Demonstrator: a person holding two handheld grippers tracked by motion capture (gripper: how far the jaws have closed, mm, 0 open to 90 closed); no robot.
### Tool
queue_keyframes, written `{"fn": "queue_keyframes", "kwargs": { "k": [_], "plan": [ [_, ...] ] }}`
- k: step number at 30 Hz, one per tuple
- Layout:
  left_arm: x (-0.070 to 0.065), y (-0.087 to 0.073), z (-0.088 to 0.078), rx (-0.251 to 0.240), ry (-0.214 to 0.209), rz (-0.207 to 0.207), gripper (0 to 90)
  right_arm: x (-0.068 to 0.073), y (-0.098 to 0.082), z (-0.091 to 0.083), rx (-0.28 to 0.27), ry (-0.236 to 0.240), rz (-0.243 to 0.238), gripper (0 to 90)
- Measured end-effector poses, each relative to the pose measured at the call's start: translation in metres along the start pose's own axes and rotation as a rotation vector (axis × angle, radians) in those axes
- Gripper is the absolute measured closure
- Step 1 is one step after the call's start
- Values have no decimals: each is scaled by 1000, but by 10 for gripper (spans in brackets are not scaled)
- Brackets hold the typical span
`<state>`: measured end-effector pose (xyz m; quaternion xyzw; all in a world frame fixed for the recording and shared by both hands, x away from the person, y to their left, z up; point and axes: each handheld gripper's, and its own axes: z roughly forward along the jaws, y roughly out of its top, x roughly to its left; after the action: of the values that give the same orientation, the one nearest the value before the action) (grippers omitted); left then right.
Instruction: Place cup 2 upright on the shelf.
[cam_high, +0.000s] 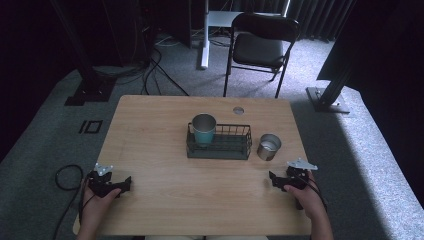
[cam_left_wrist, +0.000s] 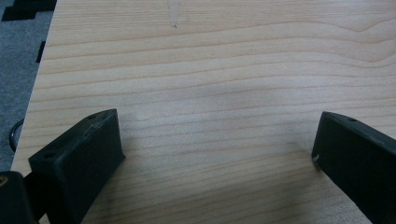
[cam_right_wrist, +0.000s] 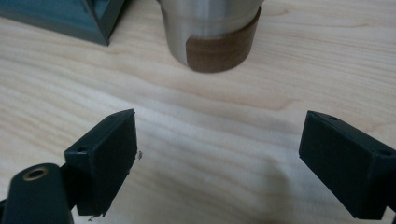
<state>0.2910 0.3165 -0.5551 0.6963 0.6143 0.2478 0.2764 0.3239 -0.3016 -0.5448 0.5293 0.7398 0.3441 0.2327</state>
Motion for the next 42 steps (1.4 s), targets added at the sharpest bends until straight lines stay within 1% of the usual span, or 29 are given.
{"fn": "queue_keyframes", "kwargs": {
  "k": [2,8,11,13,18,24,30,34,36,38,42],
  "plan": [
    [0,0,0,0,0,0,23,0,3,2,-3,-9,4,111],
    [0,0,0,0,-1,-1,23,-1,11,7,-21,-1,9,111],
    [0,0,0,-1,-1,-1,23,-1,15,10,-26,-7,3,111],
    [0,0,0,-1,-1,-1,23,-2,18,11,-31,-8,9,111],
    [0,0,0,-1,-1,-1,23,-1,27,14,-63,4,19,111],
    [0,0,0,-1,-1,-1,23,0,35,20,-82,-7,37,111],
    [0,0,0,-1,-1,-1,23,0,43,22,-120,3,48,111],
    [0,0,0,-1,-1,-1,23,-1,47,24,-123,-9,48,111],
    [0,0,0,-1,-1,-1,23,-1,49,25,-134,-12,51,111],
    [0,0,0,-1,-1,-1,23,-1,50,26,-142,-5,51,111],
    [0,0,0,-1,-1,-1,23,-1,55,28,-175,15,56,110]
  ]
}}
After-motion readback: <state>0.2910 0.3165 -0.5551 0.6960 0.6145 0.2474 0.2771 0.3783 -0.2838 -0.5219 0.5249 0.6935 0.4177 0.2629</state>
